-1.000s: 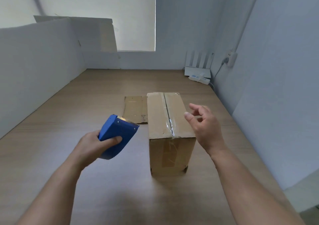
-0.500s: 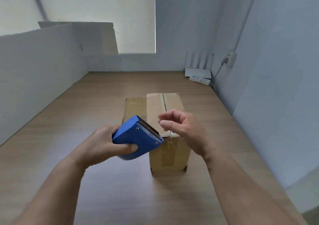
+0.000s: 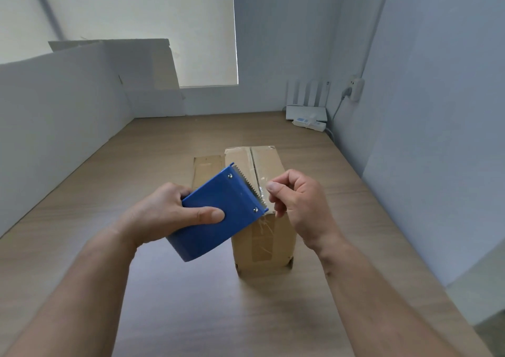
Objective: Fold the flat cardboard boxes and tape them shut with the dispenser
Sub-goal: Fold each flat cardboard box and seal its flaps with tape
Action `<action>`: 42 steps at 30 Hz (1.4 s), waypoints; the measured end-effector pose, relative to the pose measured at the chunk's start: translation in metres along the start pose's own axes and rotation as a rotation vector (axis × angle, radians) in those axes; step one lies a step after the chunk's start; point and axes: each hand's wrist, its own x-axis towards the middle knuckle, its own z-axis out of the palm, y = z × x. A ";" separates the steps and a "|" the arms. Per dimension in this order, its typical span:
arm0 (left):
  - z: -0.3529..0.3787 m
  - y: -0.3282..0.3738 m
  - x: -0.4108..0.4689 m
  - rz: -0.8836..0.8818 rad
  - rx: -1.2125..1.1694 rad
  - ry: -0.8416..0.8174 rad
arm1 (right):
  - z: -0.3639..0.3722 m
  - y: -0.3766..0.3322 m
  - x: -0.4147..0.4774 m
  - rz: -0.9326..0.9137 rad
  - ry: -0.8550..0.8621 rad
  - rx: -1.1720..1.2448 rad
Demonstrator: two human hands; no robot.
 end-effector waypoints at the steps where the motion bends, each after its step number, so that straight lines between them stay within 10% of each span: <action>1: -0.005 0.002 -0.001 -0.018 0.024 -0.016 | -0.003 0.002 -0.001 0.027 0.019 0.011; 19: -0.055 -0.002 0.003 -0.404 0.393 -0.154 | -0.046 0.041 -0.002 0.343 0.313 -0.059; 42: -0.034 -0.025 0.057 -0.492 0.370 -0.240 | -0.053 0.078 0.015 0.629 0.147 -0.092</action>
